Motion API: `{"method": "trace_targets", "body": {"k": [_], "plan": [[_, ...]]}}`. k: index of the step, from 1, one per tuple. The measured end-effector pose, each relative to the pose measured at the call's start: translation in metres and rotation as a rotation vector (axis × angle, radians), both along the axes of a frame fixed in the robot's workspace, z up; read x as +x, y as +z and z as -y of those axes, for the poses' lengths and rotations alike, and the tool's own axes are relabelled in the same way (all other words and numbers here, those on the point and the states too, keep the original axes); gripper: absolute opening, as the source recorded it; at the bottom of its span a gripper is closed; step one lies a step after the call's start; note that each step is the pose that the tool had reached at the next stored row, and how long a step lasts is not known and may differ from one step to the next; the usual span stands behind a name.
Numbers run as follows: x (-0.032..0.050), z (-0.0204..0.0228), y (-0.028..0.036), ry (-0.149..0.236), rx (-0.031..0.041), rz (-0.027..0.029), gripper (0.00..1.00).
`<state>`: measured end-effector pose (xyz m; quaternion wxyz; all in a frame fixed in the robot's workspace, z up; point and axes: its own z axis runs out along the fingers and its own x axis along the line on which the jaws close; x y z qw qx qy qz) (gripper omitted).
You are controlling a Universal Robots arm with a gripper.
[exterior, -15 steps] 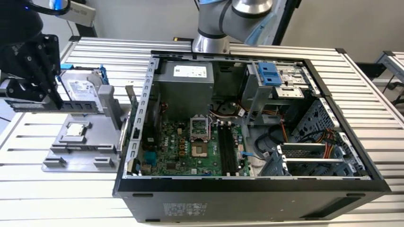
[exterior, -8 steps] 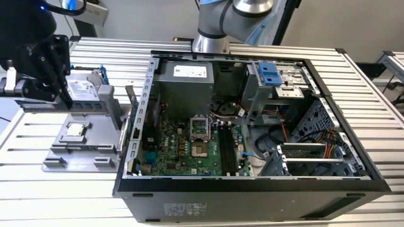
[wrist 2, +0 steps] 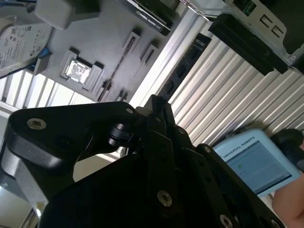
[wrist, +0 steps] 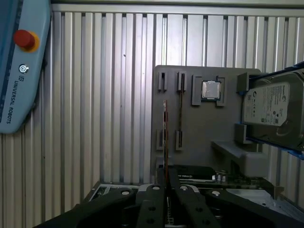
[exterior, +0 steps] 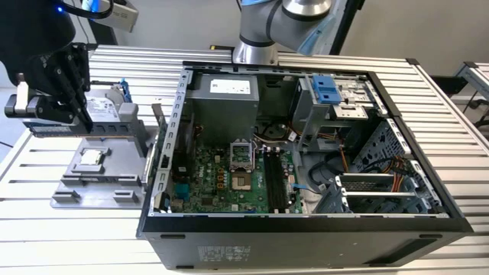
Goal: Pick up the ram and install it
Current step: 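Pick up the ram and move it above insertion slot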
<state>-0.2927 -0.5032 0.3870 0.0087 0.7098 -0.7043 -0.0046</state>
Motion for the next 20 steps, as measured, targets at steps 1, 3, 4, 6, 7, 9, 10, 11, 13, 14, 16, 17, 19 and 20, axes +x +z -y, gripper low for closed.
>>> {"method": "trace_targets", "body": {"k": [1,3,4,6,7,9,10,11,13,14,16,17,19,20], "plan": [[0.0000,0.0000,0.0001,0.000,-0.0008,-0.0004,0.00],[0.0000,0.0000,0.0000,0.000,-0.0021,-0.0007,0.00],[0.0000,0.0000,0.0001,0.000,-0.0029,-0.0010,0.00],[0.0000,0.0000,0.0001,0.000,-0.0042,-0.0014,0.00],[0.0000,0.0000,0.0001,0.000,-0.0050,-0.0017,0.00],[0.0001,-0.0001,0.0001,0.000,-0.0058,-0.0020,0.00],[0.0011,-0.0001,0.0002,0.000,-0.0060,-0.0021,0.00],[0.0027,-0.0001,0.0001,0.000,-0.0060,-0.0020,0.00],[0.0082,-0.0001,0.0001,0.000,-0.0059,-0.0020,0.00],[0.0113,-0.0001,0.0001,0.000,-0.0059,-0.0020,0.00],[0.0172,-0.0001,0.0001,0.000,-0.0059,-0.0019,0.00],[0.0203,-0.0001,0.0000,0.000,-0.0058,-0.0019,0.00],[0.0272,-0.0001,0.0001,0.000,-0.0059,-0.0020,0.00],[0.0309,-0.0001,0.0001,0.000,-0.0059,-0.0020,0.00]]}}
